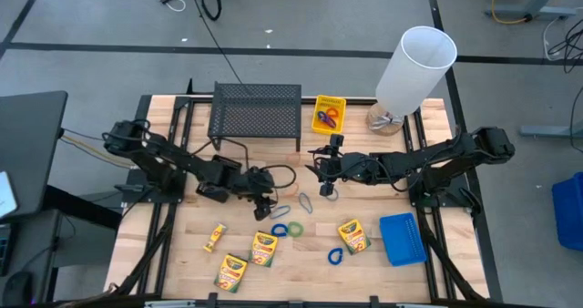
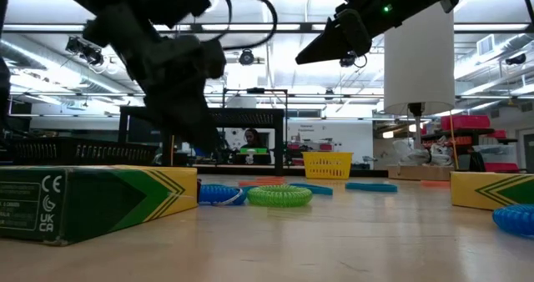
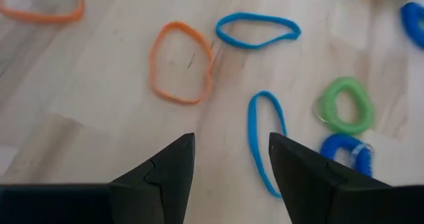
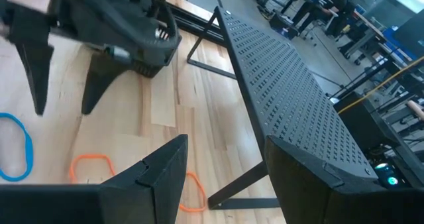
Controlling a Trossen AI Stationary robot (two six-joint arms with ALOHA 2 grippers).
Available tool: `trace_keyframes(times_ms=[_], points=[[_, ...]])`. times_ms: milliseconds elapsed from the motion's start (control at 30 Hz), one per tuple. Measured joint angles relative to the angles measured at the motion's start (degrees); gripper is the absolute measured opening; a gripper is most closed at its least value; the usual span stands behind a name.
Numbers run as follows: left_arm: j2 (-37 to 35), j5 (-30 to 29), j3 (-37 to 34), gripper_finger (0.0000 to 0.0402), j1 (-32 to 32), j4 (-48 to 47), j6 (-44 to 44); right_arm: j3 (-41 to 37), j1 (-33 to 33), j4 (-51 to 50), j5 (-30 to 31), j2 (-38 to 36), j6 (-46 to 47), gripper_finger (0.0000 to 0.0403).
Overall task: Pick & Place Office Desk Supplies
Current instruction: Put the bottom left blue rubber band into the black bin
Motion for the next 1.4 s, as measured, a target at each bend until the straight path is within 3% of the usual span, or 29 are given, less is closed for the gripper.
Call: trace_keyframes(times_ms=[133, 433, 767, 1000, 1400], points=[[3.28, 0.27, 3.62, 0.0200, 0.26, -3.18, 2.28, 0.00, 0.00, 0.04, 0.00, 0.00, -0.02, 0.0212], [10.68, -5.86, 13.45, 0.0200, 0.26, -17.92, 5.69, 0.00, -0.02, -0.09, 0.02, 0.00, -0.02, 0.0212], [11.79, -1.05, 18.31, 0.0200, 0.26, -21.97, 10.67, 0.00, -0.01, -0.32, 0.02, 0.00, 0.04, 0.0212], [12.31, 5.42, 19.98, 0.0200, 0.26, -22.48, 12.39, 0.00, -0.02, -0.40, 0.02, 0.00, 0.20, 0.0212], [13.65, 5.46, 20.02, 0.0200, 0.14, -21.28, 10.96, 0.00, -0.02, -0.43, 0.04, 0.00, 0.20, 0.0212]])
